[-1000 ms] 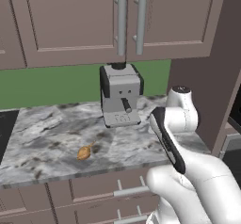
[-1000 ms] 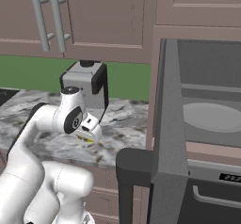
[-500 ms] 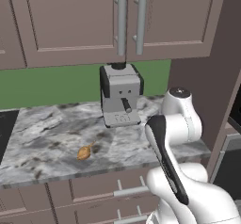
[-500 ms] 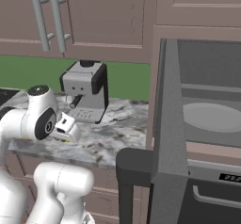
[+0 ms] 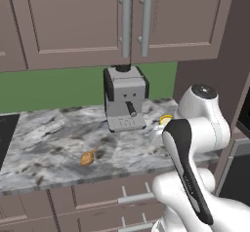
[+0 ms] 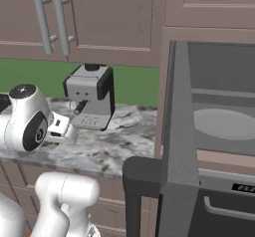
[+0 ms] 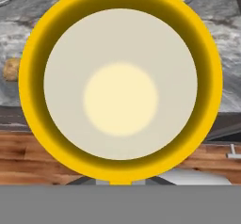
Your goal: Pick the mug from the counter and place it inside the microwave. Then close the microwave.
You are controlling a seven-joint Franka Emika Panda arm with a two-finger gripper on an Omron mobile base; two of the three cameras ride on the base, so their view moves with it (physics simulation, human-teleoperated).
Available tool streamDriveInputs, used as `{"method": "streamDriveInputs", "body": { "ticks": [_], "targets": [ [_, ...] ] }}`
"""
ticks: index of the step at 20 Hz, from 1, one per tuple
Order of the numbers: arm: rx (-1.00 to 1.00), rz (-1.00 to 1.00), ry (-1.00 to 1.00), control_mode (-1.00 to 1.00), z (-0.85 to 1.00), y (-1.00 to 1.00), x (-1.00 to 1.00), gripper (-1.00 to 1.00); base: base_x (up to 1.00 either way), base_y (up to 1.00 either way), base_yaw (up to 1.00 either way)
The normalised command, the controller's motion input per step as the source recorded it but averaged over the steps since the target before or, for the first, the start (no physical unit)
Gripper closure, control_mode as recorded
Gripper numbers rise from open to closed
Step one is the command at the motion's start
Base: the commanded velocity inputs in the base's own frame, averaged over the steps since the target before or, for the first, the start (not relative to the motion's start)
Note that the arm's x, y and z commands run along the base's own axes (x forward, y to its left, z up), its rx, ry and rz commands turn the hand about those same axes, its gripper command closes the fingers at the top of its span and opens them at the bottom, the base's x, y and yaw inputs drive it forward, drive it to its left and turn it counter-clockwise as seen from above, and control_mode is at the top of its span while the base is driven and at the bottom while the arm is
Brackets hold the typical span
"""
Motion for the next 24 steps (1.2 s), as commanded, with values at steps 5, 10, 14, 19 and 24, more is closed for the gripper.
{"method": "streamDriveInputs", "body": {
  "ticks": [5,10,14,19,24],
  "targets": [
    [0.00,0.10,0.00,-1.00,0.26,0.04,-0.24,1.00,0.00,0.00,0.00],
    [0.00,0.00,0.00,-1.00,0.00,0.00,0.00,1.00,0.00,0.00,0.00],
    [0.00,0.00,0.00,-1.00,0.00,0.00,0.00,1.00,0.00,0.00,0.00],
    [0.00,0.00,0.00,1.00,0.00,0.00,0.00,1.00,-0.18,0.00,0.00],
    [0.00,0.00,0.00,1.00,0.00,0.00,0.00,1.00,-0.64,0.24,-0.24]
  ]
}}
